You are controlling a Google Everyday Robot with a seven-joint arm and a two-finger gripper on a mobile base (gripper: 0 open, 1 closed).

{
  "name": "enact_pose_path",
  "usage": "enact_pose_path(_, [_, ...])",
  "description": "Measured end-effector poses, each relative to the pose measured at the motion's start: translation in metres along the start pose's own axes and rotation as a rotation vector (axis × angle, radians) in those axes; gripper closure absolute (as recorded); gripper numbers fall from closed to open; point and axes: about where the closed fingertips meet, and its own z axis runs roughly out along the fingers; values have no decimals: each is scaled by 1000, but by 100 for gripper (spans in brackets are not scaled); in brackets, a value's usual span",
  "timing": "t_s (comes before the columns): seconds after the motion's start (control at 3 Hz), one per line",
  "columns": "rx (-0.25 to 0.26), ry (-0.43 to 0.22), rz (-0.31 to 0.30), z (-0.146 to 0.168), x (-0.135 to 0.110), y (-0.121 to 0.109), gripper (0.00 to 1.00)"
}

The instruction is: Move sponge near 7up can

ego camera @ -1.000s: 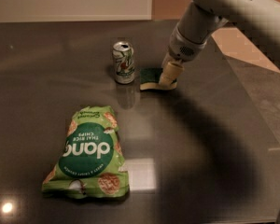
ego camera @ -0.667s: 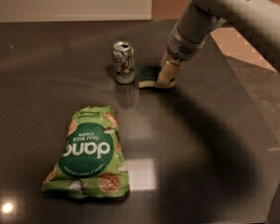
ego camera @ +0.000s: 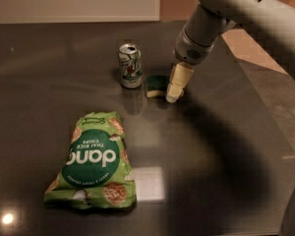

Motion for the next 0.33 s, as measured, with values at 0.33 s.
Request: enact_pose_path(0.33, [0, 0, 0, 0, 0, 0, 0])
